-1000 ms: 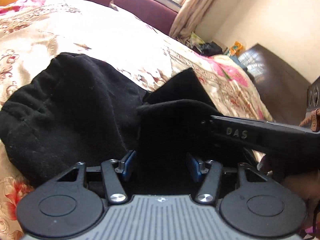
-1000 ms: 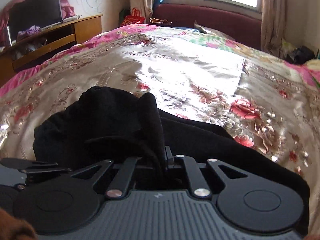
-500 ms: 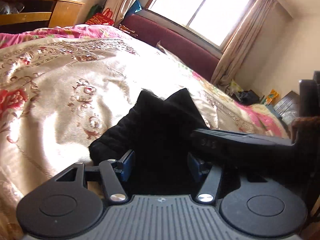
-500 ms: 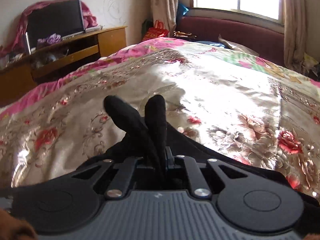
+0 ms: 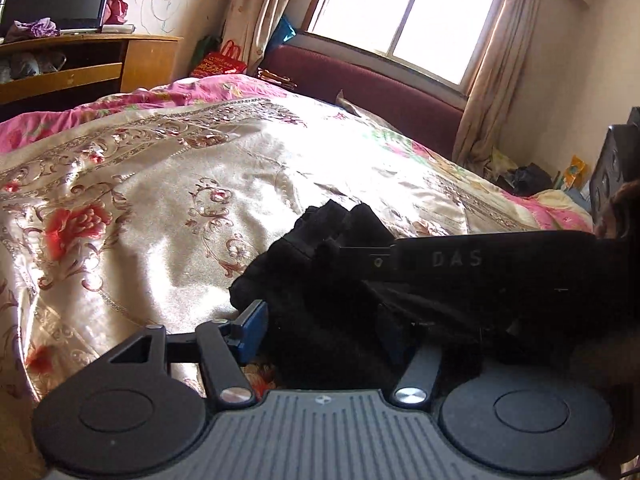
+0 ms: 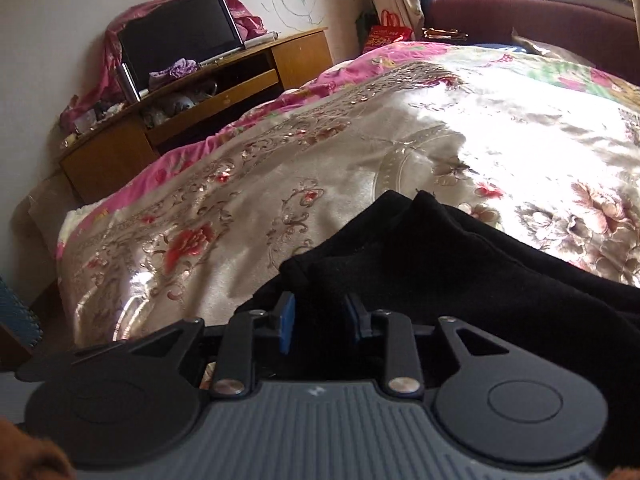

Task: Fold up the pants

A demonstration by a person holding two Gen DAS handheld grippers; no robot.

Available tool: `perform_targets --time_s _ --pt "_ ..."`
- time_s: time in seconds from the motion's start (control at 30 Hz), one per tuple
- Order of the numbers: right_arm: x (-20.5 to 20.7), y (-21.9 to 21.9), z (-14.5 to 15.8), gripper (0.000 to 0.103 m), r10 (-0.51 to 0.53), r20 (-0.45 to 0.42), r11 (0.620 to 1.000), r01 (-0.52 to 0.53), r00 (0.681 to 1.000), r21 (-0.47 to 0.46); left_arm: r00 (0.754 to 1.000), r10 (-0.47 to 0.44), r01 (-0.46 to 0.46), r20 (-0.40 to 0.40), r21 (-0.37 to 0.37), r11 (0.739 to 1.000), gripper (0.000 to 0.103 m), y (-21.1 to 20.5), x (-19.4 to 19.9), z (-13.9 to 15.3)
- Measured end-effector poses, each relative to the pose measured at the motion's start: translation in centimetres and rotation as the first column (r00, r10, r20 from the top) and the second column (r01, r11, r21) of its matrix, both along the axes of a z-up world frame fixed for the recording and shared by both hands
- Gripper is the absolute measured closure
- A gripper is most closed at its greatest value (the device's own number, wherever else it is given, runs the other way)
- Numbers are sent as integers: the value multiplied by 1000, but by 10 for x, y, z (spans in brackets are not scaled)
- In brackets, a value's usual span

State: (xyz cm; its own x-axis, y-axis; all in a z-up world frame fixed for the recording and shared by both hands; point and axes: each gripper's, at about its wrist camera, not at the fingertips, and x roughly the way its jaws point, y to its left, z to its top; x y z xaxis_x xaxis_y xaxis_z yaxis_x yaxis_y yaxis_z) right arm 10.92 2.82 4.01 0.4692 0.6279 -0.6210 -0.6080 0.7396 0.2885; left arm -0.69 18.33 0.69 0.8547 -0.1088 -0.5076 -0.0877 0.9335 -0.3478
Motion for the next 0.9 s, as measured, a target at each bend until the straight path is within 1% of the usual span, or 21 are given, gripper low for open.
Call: perform_targets --time_s 0.03,0.1,0.13,0.2,0.23,0.27,0.3,0.37,0.4,0.43,0.5,0.57,0.63,0.67,0.7,0.73,0.77,0.8,0.87,0.9 --pt "0 -5 5 76 -9 0 999 9 1000 30 1000 14 -14 16 -10 1000 29 2 -1 1" --pt "1 -9 14 75 -41 42 999 40 998 18 999 29 -28 35 -35 999 28 6 -2 1" --pt "4 -8 16 75 -50 76 999 51 996 -9 999 33 -31 37 -44 999 28 7 -1 0" --pt "9 0 15 71 -48 112 994 58 993 -88 999 33 -32 23 -49 998 28 8 1 -3" --pt "11 7 11 69 -34 112 990 49 993 -135 999 33 -32 18 -53 998 28 9 2 -5" --pt "13 13 7 67 -25 105 987 41 994 -156 999 32 -31 14 -62 998 28 10 3 -6" --pt "15 18 4 65 -33 97 986 48 995 -161 999 34 -33 13 -65 997 28 11 3 -7" --pt "23 26 -3 64 -49 40 987 55 998 -149 999 45 -44 11 -67 997 28 14 4 -9" --pt "26 29 -5 62 -60 16 989 62 998 -137 999 49 -48 11 -73 996 28 15 4 -10" --pt "26 33 -7 58 -70 2 989 69 998 -132 999 52 -51 12 -78 996 28 17 5 -11" --pt "25 42 -11 54 -68 15 981 69 998 -180 998 58 -57 12 -71 996 28 17 5 -11" --pt "19 48 -15 54 -43 40 973 51 998 -226 999 52 -50 16 -74 996 28 18 5 -11" --pt "13 48 -14 57 -41 70 968 57 997 -244 999 42 -41 20 -72 997 28 17 4 -11" --pt "13 47 -14 60 -46 73 967 63 996 -248 999 40 -39 26 -67 997 28 16 3 -10" --pt "15 44 -13 73 -58 61 967 71 996 -244 999 37 -35 31 -65 997 27 16 3 -10" --pt "19 39 -13 82 -73 30 972 78 997 -221 999 31 -29 35 -65 997 27 15 2 -9" --pt "24 33 -13 87 -92 -3 976 89 996 -197 999 28 -26 37 -64 998 27 15 2 -9" --pt "27 29 -13 97 -108 -23 977 102 994 -185 999 27 -24 39 -66 998 27 15 1 -9" --pt "32 22 -10 98 -132 -41 979 124 990 -161 999 29 -26 41 -75 997 27 17 1 -9" --pt "33 18 -7 99 -143 -60 983 134 988 -129 999 33 -30 43 -80 996 27 18 1 -9"
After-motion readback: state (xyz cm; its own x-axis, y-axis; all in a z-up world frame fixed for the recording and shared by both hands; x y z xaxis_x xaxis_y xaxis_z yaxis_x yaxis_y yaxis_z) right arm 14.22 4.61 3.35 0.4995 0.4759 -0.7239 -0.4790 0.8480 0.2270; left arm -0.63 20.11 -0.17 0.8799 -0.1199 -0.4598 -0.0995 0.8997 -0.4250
